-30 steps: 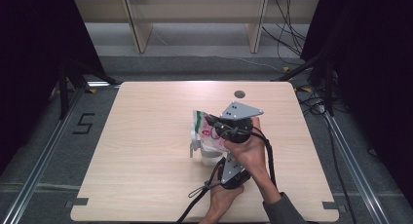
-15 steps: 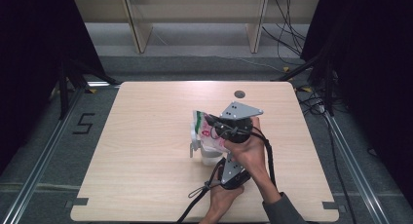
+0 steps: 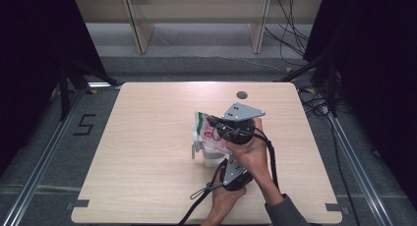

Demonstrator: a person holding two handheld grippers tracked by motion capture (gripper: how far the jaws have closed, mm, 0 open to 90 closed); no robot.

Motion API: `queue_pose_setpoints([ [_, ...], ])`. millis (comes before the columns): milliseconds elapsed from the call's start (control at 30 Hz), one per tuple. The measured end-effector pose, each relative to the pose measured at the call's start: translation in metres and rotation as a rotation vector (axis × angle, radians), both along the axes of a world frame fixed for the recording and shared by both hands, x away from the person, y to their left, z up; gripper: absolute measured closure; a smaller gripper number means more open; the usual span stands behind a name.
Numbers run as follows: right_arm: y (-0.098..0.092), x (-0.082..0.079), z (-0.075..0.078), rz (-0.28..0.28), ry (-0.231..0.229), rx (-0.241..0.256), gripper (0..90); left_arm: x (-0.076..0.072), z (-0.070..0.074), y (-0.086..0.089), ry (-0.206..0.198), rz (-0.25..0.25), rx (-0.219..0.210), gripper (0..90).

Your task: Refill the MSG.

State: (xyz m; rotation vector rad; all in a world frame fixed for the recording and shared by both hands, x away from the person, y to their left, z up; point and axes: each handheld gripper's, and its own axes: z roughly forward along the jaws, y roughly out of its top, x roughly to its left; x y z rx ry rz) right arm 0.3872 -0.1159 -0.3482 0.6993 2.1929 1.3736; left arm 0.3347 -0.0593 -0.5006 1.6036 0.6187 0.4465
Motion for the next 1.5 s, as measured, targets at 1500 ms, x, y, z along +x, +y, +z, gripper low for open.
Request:
queue_pose_setpoints([
  [1500, 0.0, 0.0007, 0.0005, 0.009, 0.007, 0.004, 88.1, 0.0007, -0.0001, 0.0014, 0.001, -0.004, -0.001, 80.3],
])
